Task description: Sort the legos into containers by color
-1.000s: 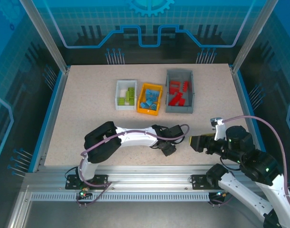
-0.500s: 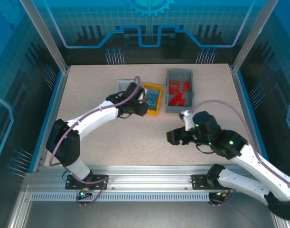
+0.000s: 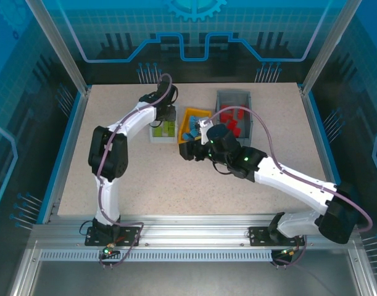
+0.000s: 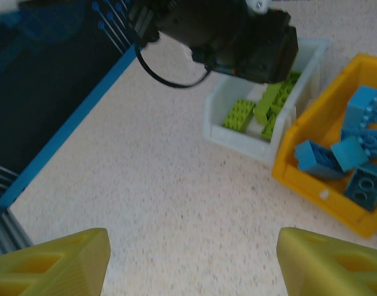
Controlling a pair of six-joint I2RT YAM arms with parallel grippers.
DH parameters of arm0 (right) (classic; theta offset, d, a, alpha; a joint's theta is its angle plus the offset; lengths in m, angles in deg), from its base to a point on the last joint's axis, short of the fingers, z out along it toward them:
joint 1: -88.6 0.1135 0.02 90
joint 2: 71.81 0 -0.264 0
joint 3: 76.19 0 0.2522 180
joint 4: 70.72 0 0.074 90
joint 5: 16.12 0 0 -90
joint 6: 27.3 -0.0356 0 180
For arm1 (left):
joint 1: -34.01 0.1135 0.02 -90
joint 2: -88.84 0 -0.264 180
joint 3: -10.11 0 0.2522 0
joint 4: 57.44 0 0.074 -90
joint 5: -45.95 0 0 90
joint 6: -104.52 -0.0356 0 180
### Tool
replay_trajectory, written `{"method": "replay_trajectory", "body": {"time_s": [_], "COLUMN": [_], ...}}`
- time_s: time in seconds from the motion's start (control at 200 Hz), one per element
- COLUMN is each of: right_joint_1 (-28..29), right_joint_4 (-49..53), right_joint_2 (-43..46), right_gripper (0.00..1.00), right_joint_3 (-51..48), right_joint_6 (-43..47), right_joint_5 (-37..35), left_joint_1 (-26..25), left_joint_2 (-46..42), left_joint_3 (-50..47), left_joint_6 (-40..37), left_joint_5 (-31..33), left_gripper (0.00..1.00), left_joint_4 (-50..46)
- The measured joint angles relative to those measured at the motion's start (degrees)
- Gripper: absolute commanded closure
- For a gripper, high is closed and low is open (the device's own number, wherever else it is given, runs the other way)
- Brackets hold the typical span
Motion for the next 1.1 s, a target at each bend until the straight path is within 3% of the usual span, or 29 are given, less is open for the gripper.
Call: {"method": "replay_trajectory", "body": {"time_s": [0.27,0.485,0.765,0.865,0.885,0.895,0.955,1.1], "right_joint_1": [-0.92,-1.05,-1.14,-1.95,-2.60,-2.82,-5.53,-14.73], "right_joint_4": [-6.86,-8.13,-6.56,-3.54,-2.54,-2.05,1.03,10.56], "right_joint_2": [-2.71,-2.56,-0.68,2.27,3.30,3.61,6.69,15.96], "right_gripper": [0.26,0.25,0.24,0.16,0.03,0.01,0.00,0.00], "right_joint_3": [0.00,-0.26,-0.55,-0.83,-0.94,-0.96,-1.29,-3.45], "right_joint_6": [-2.51,-3.48,-3.19,-2.45,-2.62,-2.43,-2.56,-2.80], "right_joint_5": [0.98,1.44,1.44,0.11,-0.50,-0.61,-2.54,-10.73], "left_joint_1": [1.77,2.14,1.95,1.68,1.70,1.70,1.88,6.40], "left_joint_2": [5.01,8.04,6.51,-0.50,-2.43,-3.58,-11.39,-33.29], "left_joint_3": [6.21,10.12,10.99,6.01,4.76,3.89,-1.46,-18.78], "left_joint_6": [1.51,2.23,3.02,4.37,4.52,4.85,6.32,10.58], "left_joint_5": [2.95,3.63,3.32,2.19,1.88,1.66,-0.37,-9.70], "left_gripper": [0.64,0.44,0.44,0.38,0.36,0.35,0.02,0.01], "left_joint_4": [-2.25,-4.42,-6.47,-5.73,-5.70,-5.38,-4.17,2.75]}}
